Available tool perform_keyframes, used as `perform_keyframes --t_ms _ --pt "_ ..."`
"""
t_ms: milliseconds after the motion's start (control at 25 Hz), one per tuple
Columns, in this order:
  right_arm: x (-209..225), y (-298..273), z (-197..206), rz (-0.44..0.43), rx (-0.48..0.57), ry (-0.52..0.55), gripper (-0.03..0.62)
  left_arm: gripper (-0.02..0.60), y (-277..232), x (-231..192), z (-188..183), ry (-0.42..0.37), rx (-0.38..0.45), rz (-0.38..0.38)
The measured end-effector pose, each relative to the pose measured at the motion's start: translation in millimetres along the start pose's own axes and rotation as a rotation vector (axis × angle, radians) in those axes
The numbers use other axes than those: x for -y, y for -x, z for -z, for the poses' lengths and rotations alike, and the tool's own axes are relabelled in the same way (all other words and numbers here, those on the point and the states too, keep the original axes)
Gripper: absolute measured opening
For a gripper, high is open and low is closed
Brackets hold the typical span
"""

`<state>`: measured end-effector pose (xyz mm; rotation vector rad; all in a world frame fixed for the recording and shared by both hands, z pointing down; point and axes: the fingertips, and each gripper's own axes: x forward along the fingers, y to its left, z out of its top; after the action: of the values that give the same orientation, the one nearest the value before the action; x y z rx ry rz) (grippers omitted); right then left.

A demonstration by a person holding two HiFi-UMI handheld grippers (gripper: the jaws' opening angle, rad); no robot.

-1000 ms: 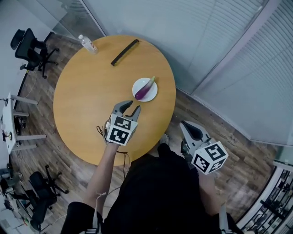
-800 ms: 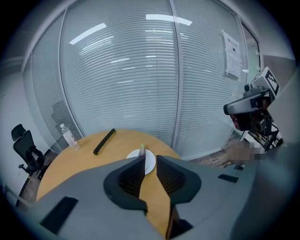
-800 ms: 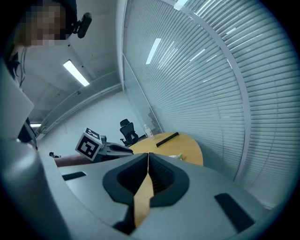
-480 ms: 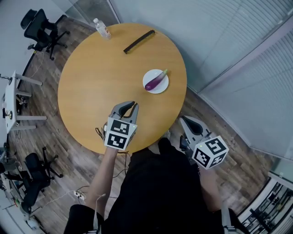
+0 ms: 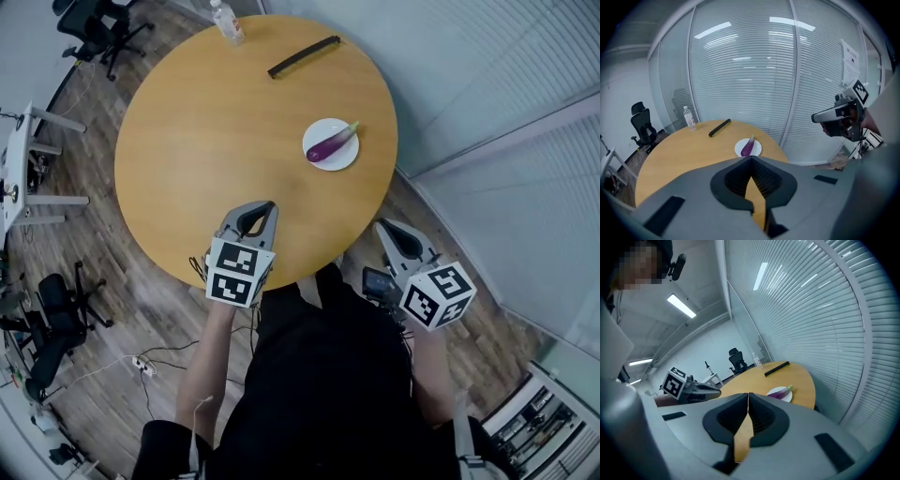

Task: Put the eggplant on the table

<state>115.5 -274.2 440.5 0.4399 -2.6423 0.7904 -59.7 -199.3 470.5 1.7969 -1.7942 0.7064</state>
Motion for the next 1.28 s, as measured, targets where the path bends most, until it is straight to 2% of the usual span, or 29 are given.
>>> perform_keyframes --t_ms 160,280,440,680,800,960,1080,1200,1280 --pt "28.3 -8.3 3.1 0.000 -0.035 0.002 0.017 0.012 -1.6 3.6 19.2 0.077 -0.015 -0.008" --pt "39.2 -26.4 4.3 -0.018 -0.053 0.016 0.017 0.012 1.1 -3.3 32.4 0.167 0.001 -0.015" --pt "8.3 -44.7 -8.7 -0.039 -0.061 0.039 0.017 0.012 45.1 -21.1 26.0 0.322 0.097 0.025" --pt "-32.4 -75.8 -17.3 -0.108 -0.061 0.081 0.017 0.012 90.4 -41.3 20.0 0.505 0.270 0.061" --pt "-72.8 -86.2 -23.4 -0.159 -0.057 0.103 0.017 0.012 124.4 -54.4 18.9 0.530 0.354 0.060" --pt "-127.3 -93.8 -15.4 -0.249 -0.038 0.118 0.017 0.012 168.7 -66.4 26.9 0.585 0.473 0.105" --pt "-171.3 -92.8 -10.0 -0.297 -0.011 0.125 0.017 0.012 204.1 -75.7 41.2 0.594 0.539 0.148" --pt "-201.5 -93.1 -0.7 -0.308 0.005 0.141 0.017 0.012 226.0 -86.0 55.5 0.603 0.584 0.190" --pt "-216.9 -93.7 6.7 -0.306 0.000 0.141 0.017 0.012 233.8 -92.3 64.6 0.591 0.580 0.195"
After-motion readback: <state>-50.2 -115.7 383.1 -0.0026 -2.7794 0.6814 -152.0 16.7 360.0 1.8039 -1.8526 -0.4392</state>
